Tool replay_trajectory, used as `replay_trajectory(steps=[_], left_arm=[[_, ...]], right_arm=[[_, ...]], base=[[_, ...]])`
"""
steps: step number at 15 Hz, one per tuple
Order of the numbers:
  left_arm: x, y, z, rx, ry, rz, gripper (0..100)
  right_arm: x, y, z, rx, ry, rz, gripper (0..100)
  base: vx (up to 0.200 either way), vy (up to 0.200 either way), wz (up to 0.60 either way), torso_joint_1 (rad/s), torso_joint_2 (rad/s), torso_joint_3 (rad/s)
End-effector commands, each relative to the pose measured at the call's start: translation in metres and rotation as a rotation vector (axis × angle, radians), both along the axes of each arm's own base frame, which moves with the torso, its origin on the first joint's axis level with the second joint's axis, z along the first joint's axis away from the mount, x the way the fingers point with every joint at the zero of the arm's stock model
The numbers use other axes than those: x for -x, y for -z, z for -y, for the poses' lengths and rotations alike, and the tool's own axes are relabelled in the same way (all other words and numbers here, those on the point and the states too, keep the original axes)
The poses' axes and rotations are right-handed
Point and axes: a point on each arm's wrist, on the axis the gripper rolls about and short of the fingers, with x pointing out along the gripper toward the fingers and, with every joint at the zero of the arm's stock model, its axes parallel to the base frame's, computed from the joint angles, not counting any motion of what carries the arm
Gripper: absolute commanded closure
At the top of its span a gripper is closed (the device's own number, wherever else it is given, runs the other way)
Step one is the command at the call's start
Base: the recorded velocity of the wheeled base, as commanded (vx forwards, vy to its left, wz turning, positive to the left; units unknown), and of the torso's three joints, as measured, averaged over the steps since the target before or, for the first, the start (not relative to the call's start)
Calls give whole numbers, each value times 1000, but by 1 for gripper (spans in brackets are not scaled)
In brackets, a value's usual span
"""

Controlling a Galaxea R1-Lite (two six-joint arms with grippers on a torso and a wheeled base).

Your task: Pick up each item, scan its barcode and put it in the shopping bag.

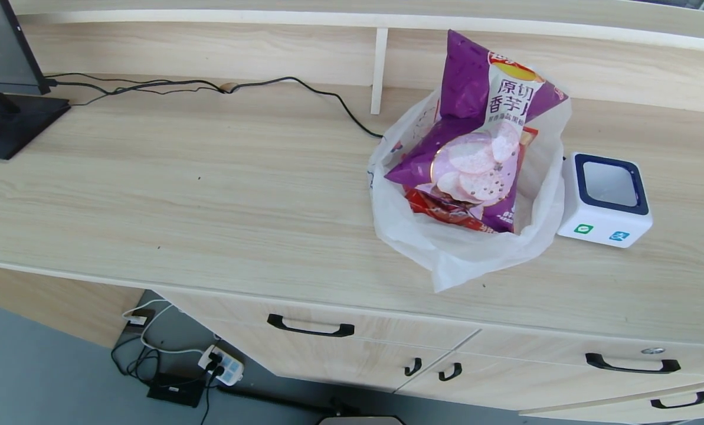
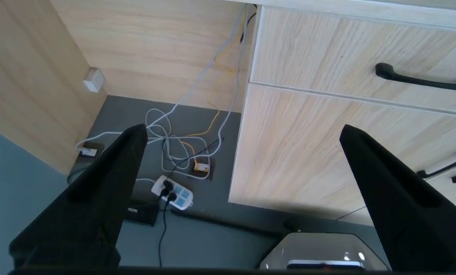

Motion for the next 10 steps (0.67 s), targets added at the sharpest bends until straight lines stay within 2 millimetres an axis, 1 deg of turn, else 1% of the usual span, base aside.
replay_trajectory(steps=[1, 3, 5, 7, 10], left_arm=[[0, 0, 0, 0, 1, -3, 0], [0, 0, 0, 0, -1, -1, 0], [0, 0, 0, -2, -1, -1, 0], [0, 0, 0, -2, -1, -1, 0], [0, 0, 0, 1, 1, -3, 0]], right_arm=[[-4, 1, -1, 38, 533, -68, 0], [9, 2, 0, -11, 626, 64, 0], [20, 4, 0, -50, 657, 196, 0], [25, 8, -1, -65, 656, 248, 0], [25, 8, -1, -61, 655, 246, 0]], base=[[0, 0, 0, 0, 0, 0], [0, 0, 0, 0, 0, 0], [0, 0, 0, 0, 0, 0], [0, 0, 0, 0, 0, 0], [0, 0, 0, 0, 0, 0]])
